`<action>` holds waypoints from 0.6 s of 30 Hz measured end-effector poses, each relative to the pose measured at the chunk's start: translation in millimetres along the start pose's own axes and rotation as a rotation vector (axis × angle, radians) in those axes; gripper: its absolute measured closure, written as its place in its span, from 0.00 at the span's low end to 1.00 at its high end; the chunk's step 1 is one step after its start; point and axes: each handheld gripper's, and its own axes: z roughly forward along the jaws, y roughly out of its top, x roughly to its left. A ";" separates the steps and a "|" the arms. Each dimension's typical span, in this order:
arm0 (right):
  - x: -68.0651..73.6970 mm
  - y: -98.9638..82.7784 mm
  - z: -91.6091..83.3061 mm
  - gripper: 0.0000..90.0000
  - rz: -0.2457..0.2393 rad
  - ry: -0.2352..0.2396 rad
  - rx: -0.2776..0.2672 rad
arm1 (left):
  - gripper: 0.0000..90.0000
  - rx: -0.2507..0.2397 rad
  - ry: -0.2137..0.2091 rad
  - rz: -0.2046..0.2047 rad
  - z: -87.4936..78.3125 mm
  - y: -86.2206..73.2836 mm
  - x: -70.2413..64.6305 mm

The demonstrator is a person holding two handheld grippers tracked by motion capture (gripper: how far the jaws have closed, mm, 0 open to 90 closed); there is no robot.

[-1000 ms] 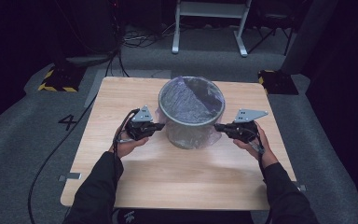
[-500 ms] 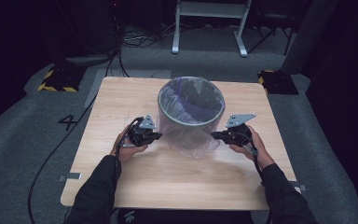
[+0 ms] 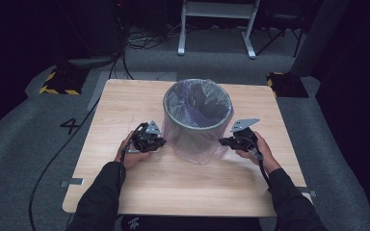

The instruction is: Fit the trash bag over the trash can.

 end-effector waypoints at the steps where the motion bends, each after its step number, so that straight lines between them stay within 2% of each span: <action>1: 0.0 -0.4 -0.5 1.00 0.002 -0.001 -0.007 | 0.84 -0.025 -0.008 -0.005 -3.0 -1.5 -0.2; 3: -0.4 -1.1 -1.4 1.00 0.000 -0.009 -0.012 | 0.82 -0.036 0.009 -0.004 -6.6 -2.9 -1.3; 5: -0.9 -2.0 -1.1 1.00 0.006 -0.012 -0.011 | 0.66 -0.038 0.036 -0.024 -10.3 -3.6 -2.4; 7: -2.1 -3.1 -1.2 0.94 0.008 -0.029 -0.009 | 0.51 -0.041 0.028 -0.044 -14.7 -4.2 -3.4; 8: -2.9 -3.8 -2.3 0.94 0.020 -0.036 -0.017 | 0.40 -0.053 0.020 -0.052 -17.7 -4.7 -4.6; 10: -4.0 -4.7 -6.2 0.92 0.024 -0.036 -0.039 | 0.29 -0.108 0.049 -0.051 -26.3 -7.2 -9.7; 11: -4.4 -5.0 -9.0 0.92 0.029 -0.039 -0.055 | 0.25 -0.128 0.049 -0.051 -30.0 -8.2 -11.8; 14: -4.3 -5.5 -15.9 0.87 0.026 -0.035 -0.086 | 0.17 -0.151 0.047 -0.053 -38.6 -9.8 -16.3; 16: -3.9 -6.0 -19.8 0.84 0.022 -0.041 -0.090 | 0.17 -0.164 0.077 -0.048 -44.2 -11.1 -20.4; 18: -4.2 -6.3 -23.0 0.72 0.023 -0.044 -0.093 | 0.17 -0.180 0.072 -0.057 -48.7 -12.8 -23.8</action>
